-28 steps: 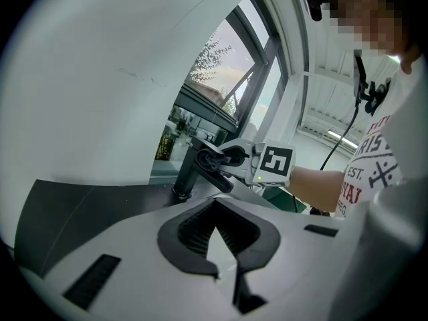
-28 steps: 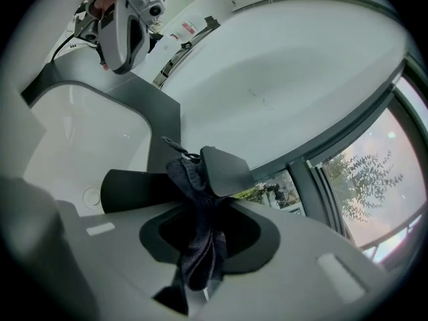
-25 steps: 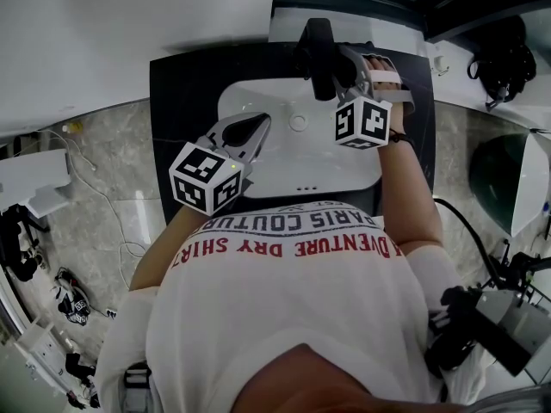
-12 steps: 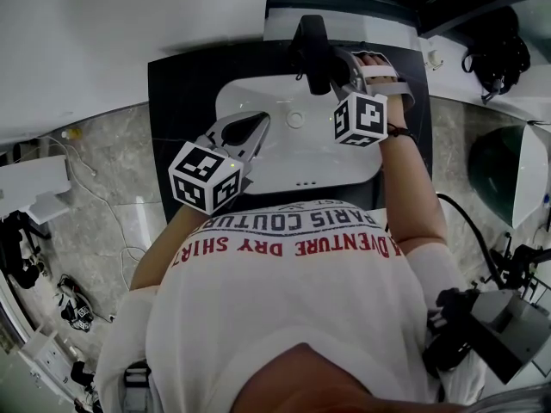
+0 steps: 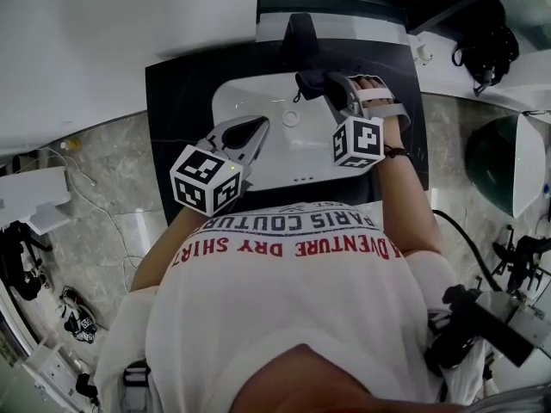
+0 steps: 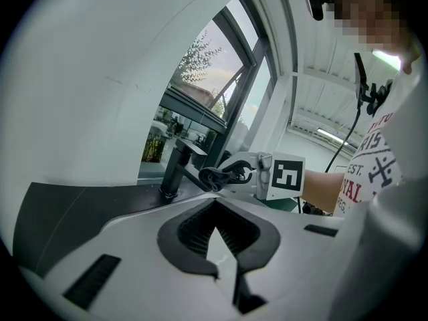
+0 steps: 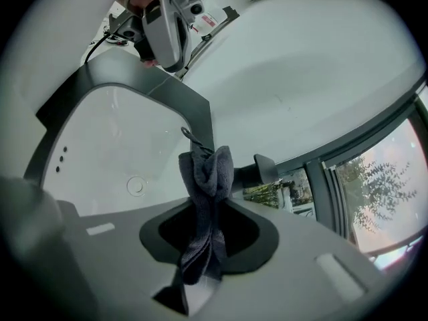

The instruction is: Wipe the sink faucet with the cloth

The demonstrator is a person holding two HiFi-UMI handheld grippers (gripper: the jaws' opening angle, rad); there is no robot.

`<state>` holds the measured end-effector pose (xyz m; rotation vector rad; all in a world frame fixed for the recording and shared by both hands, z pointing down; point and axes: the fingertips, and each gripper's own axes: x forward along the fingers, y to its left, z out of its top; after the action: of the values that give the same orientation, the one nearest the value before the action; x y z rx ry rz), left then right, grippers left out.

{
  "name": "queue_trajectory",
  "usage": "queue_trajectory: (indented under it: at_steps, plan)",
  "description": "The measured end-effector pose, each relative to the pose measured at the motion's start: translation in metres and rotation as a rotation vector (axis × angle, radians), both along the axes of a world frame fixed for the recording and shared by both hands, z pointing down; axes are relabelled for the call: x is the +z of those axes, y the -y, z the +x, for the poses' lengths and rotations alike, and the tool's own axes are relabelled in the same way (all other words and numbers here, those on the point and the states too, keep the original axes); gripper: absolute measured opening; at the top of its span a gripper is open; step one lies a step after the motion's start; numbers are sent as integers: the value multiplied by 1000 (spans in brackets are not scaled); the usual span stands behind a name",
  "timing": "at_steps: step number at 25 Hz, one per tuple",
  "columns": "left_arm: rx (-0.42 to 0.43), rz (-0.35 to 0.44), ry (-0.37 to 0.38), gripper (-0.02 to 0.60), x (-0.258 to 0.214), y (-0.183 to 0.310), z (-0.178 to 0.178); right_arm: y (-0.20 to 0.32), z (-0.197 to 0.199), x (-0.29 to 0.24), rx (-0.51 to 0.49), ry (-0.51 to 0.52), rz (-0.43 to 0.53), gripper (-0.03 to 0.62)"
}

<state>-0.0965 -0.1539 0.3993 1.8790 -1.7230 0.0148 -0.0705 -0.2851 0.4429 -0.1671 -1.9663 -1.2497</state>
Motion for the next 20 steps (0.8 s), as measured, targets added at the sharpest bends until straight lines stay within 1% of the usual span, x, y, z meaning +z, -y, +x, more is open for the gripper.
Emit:
queue_trajectory:
  at_steps: [4,8,14,17,20]
  plan:
    - [4,1,3,2,-3,-1,4,0,2,-1,0,-6,-6,77]
    - [-5,-4,7,2,-4,-4,1,8,-3,-11,19,38,-6,77]
    - [-15,-20,0,2,3,1,-6,30,-27,-18,25,86,27,77]
    - [-23,-27,-1,2,6,3,-9,37,-39,-17,4,87,47,77]
    - [-29,-33,-3,2,9,6,-13,44,-50,-10,6,83,40,77]
